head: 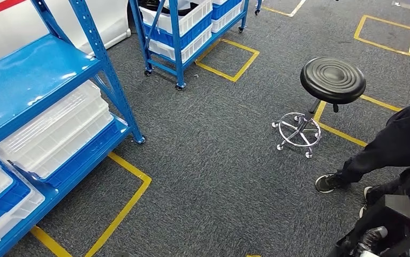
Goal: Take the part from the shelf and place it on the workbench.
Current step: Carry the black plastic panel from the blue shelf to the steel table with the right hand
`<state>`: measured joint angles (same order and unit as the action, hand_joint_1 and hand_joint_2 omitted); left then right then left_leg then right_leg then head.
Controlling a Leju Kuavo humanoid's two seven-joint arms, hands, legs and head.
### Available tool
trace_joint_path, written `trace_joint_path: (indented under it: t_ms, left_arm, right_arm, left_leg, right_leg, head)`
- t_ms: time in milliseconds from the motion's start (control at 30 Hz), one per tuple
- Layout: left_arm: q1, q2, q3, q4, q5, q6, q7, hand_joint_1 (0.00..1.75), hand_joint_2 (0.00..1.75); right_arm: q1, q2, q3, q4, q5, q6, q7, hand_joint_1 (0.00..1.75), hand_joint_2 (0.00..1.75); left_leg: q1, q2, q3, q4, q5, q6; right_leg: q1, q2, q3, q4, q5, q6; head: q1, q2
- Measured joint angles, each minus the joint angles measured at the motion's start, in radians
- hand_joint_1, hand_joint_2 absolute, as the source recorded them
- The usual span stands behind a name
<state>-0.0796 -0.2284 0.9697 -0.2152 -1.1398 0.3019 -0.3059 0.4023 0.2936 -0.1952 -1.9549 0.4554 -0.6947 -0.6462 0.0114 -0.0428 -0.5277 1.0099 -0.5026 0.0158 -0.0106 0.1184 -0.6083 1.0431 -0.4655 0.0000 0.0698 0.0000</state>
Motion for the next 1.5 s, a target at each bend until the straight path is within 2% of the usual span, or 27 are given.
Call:
trace_joint_path:
  t_ms: [33,100,167,200,233,267,333,400,500,567,633,700,733,800,833,867,933,1000,1067,1133,1200,1233,1267,1300,1367,1433,1500]
  left_arm:
    - [0.000,0.000,0.000,0.000,-0.001,0.000,-0.001,0.00,1.75]
    - [0.001,0.000,0.000,0.000,-0.003,-0.002,-0.002,0.00,1.75]
    - [0.003,0.000,0.000,0.000,-0.005,-0.003,-0.002,0.00,1.75]
    - [0.004,0.001,0.000,0.000,-0.006,-0.003,-0.002,0.00,1.75]
    - [0.004,0.001,0.000,0.000,-0.006,-0.003,-0.002,0.00,1.75]
    - [0.003,0.001,0.000,0.000,-0.007,-0.003,-0.002,0.00,1.75]
    - [0.002,0.001,0.000,0.000,-0.008,-0.003,-0.002,0.00,1.75]
    - [0.001,0.001,0.000,0.000,-0.008,-0.003,-0.001,0.00,1.75]
    - [-0.003,0.000,-0.001,0.000,-0.008,-0.003,-0.001,0.00,1.75]
    - [-0.004,0.000,-0.001,0.000,-0.008,-0.001,-0.001,0.00,1.75]
    - [-0.002,0.000,-0.001,0.000,-0.009,-0.001,0.000,0.00,1.75]
    - [0.002,0.000,-0.001,0.000,-0.012,-0.001,0.002,0.00,1.75]
    - [0.004,0.000,-0.001,0.000,-0.014,-0.001,0.003,0.00,1.75]
    - [0.005,0.000,-0.001,0.000,-0.017,-0.002,0.004,0.00,1.75]
    - [0.005,0.001,-0.001,0.000,-0.017,-0.002,0.004,0.00,1.75]
    - [0.005,0.002,-0.001,0.000,-0.017,-0.002,0.003,0.00,1.75]
    - [0.004,0.003,-0.001,0.000,-0.017,-0.003,0.001,0.00,1.75]
    - [0.001,0.003,-0.001,0.000,-0.017,-0.003,-0.001,0.00,1.75]
    - [0.001,0.003,-0.001,0.000,-0.017,-0.004,-0.004,0.00,1.75]
    - [0.004,0.003,-0.001,0.000,-0.017,-0.007,-0.011,0.00,1.75]
    - [0.008,0.003,-0.001,0.000,-0.017,-0.010,-0.018,0.00,1.75]
    - [0.010,0.003,-0.001,0.000,-0.017,-0.011,-0.019,0.00,1.75]
    - [0.010,0.002,-0.001,0.000,-0.017,-0.012,-0.019,0.00,1.75]
    - [0.010,0.002,-0.001,0.000,-0.017,-0.013,-0.020,0.00,1.75]
    - [0.009,0.001,-0.001,0.000,-0.016,-0.015,-0.020,0.00,1.75]
    - [0.008,0.001,-0.001,0.000,-0.016,-0.015,-0.020,0.00,1.75]
    - [0.005,0.000,-0.001,0.000,-0.016,-0.015,-0.018,0.00,1.75]
  right_arm:
    - [0.000,-0.004,0.000,-0.004,0.005,-0.001,0.000,1.75,1.75]
    - [-0.004,-0.014,0.000,-0.013,0.013,-0.003,0.003,1.75,1.75]
    - [-0.007,-0.024,-0.002,-0.022,0.015,-0.004,0.009,1.75,1.75]
    - [-0.007,-0.030,-0.004,-0.028,0.014,-0.004,0.012,1.75,1.75]
    - [-0.006,-0.035,-0.007,-0.035,0.012,-0.005,0.014,1.75,1.75]
    - [-0.006,-0.039,-0.009,-0.042,0.010,-0.005,0.015,1.75,1.75]
    - [-0.007,-0.044,-0.010,-0.055,0.008,-0.005,0.015,1.75,1.75]
    - [-0.007,-0.046,-0.010,-0.065,0.007,-0.005,0.015,1.75,1.75]
    - [-0.005,-0.048,-0.012,-0.076,0.007,-0.005,0.015,1.75,1.75]
    - [-0.004,-0.049,-0.013,-0.084,0.003,-0.005,0.012,1.75,1.75]
    - [-0.005,-0.049,-0.013,-0.089,-0.003,-0.006,0.007,1.75,1.75]
    - [-0.001,-0.050,-0.013,-0.091,-0.007,-0.006,0.000,1.75,1.75]
    - [0.002,-0.049,-0.013,-0.093,-0.008,-0.006,-0.006,1.75,1.75]
    - [0.009,-0.049,-0.013,-0.102,-0.008,-0.006,-0.015,1.75,1.75]
    - [0.012,-0.049,-0.013,-0.107,-0.008,-0.006,-0.018,1.75,1.75]
    - [0.014,-0.048,-0.013,-0.111,-0.007,-0.006,-0.020,1.75,1.75]
    - [0.017,-0.048,-0.013,-0.114,-0.006,-0.006,-0.023,1.75,1.75]
    - [0.024,-0.047,-0.014,-0.116,-0.006,-0.006,-0.023,1.75,1.75]
    - [0.031,-0.047,-0.015,-0.119,-0.008,-0.006,-0.024,1.75,1.75]
    - [0.036,-0.046,-0.016,-0.122,-0.014,-0.006,-0.026,1.75,1.75]
    - [0.044,-0.046,-0.017,-0.122,-0.025,-0.006,-0.028,1.75,1.75]
    - [0.051,-0.046,-0.017,-0.122,-0.029,-0.005,-0.029,1.75,1.75]
    - [0.056,-0.046,-0.018,-0.123,-0.031,-0.005,-0.029,1.75,1.75]
    - [0.060,-0.046,-0.018,-0.124,-0.033,-0.005,-0.030,1.75,1.75]
    - [0.063,-0.046,-0.018,-0.128,-0.037,-0.005,-0.031,1.75,1.75]
    - [0.066,-0.044,-0.019,-0.132,-0.044,-0.001,-0.036,1.75,1.75]
    - [0.070,-0.041,-0.024,-0.135,-0.052,0.008,-0.042,1.75,1.75]
  left_leg:
    - [0.001,0.012,0.002,-0.006,0.005,0.007]
    - [0.002,0.038,0.003,-0.014,0.011,0.019]
    - [0.000,0.064,0.002,-0.014,0.010,0.022]
    - [-0.001,0.077,0.002,-0.014,0.009,0.022]
    - [-0.001,0.090,0.003,-0.013,0.007,0.020]
    - [-0.001,0.102,0.005,-0.013,0.005,0.018]
    - [-0.003,0.124,0.012,-0.012,-0.003,0.008]
    - [-0.007,0.141,0.019,-0.010,-0.010,-0.003]
    - [-0.005,0.158,0.028,-0.009,-0.019,-0.018]
    - [-0.001,0.120,0.013,0.034,-0.053,-0.026]
    - [0.001,0.068,-0.042,0.152,-0.116,-0.028]
    - [0.001,0.053,-0.100,0.265,-0.150,-0.027]
    - [0.001,0.051,-0.110,0.276,-0.139,-0.026]
    - [0.001,0.041,-0.078,0.189,-0.069,-0.020]
    - [0.002,0.018,-0.052,0.124,-0.035,-0.017]
    - [0.004,-0.005,-0.030,0.068,-0.014,-0.015]
    - [0.003,-0.036,-0.011,0.018,-0.007,-0.010]
    - [0.001,-0.018,-0.008,0.009,-0.003,-0.001]
    - [0.002,0.007,-0.003,-0.003,0.005,0.013]
    - [0.000,0.035,-0.001,-0.010,0.007,0.022]
    - [-0.003,0.064,-0.001,-0.009,0.005,0.025]
    - [-0.003,0.079,0.000,-0.009,0.003,0.025]
    - [-0.004,0.093,0.001,-0.009,0.001,0.024]
    - [-0.004,0.106,0.004,-0.008,-0.002,0.022]
    - [-0.006,0.128,0.012,-0.008,-0.009,0.014]
    - [-0.009,0.145,0.018,-0.007,-0.014,0.005]
    - [-0.009,0.160,0.023,-0.009,-0.018,-0.005]
  right_leg:
    - [0.001,-0.020,-0.009,0.017,-0.012,0.004]
    - [0.001,-0.076,-0.049,0.103,-0.065,0.009]
    - [-0.003,-0.102,-0.103,0.220,-0.119,0.018]
    - [-0.007,-0.107,-0.116,0.251,-0.125,0.021]
    - [-0.010,-0.111,-0.110,0.245,-0.112,0.024]
    - [-0.012,-0.119,-0.084,0.201,-0.085,0.026]
    - [-0.010,-0.158,-0.009,0.065,-0.033,0.024]
    - [-0.002,-0.183,0.027,-0.007,-0.019,0.015]
    - [0.003,-0.157,0.028,-0.014,-0.019,-0.001]
    - [-0.001,-0.137,0.032,-0.021,-0.015,-0.014]
    - [-0.002,-0.117,0.032,-0.023,-0.013,-0.023]
    - [0.001,-0.091,0.031,-0.021,-0.013,-0.026]
    - [0.002,-0.076,0.032,-0.019,-0.013,-0.026]
    - [0.003,-0.047,0.033,-0.016,-0.015,-0.025]
    - [0.003,-0.034,0.033,-0.013,-0.016,-0.023]
    - [0.003,-0.021,0.030,-0.009,-0.017,-0.020]
    - [0.000,0.001,0.021,-0.005,-0.015,-0.008]
    - [-0.005,0.017,0.013,-0.006,-0.011,0.006]
    - [-0.003,-0.028,-0.003,0.025,-0.032,0.014]
    - [-0.002,-0.092,-0.050,0.124,-0.089,0.020]
    - [-0.005,-0.108,-0.105,0.237,-0.134,0.027]
    - [-0.006,-0.110,-0.114,0.257,-0.132,0.029]
    - [-0.006,-0.114,-0.101,0.235,-0.112,0.029]
    - [-0.005,-0.123,-0.069,0.177,-0.079,0.028]
    - [0.002,-0.161,0.006,0.039,-0.031,0.020]
    - [0.013,-0.179,0.035,-0.018,-0.023,0.010]
    - [0.014,-0.157,0.035,-0.021,-0.020,-0.001]
  head:
    - [0.001,0.000]
    - [0.003,0.000]
    - [0.004,0.000]
    - [0.004,0.000]
    - [0.004,0.000]
    - [0.004,0.000]
    - [0.004,0.000]
    - [0.003,0.000]
    - [0.003,0.000]
    - [0.003,0.000]
    - [0.003,0.000]
    - [0.003,0.000]
    - [0.003,0.000]
    - [0.003,0.000]
    - [0.003,0.000]
    - [0.003,0.000]
    - [0.003,0.000]
    - [0.003,0.000]
    - [0.004,0.000]
    - [0.005,0.000]
    - [0.005,0.000]
    - [0.005,0.000]
    - [0.005,0.000]
    - [0.005,0.000]
    - [0.005,0.000]
    - [0.005,0.000]
    - [0.005,0.000]
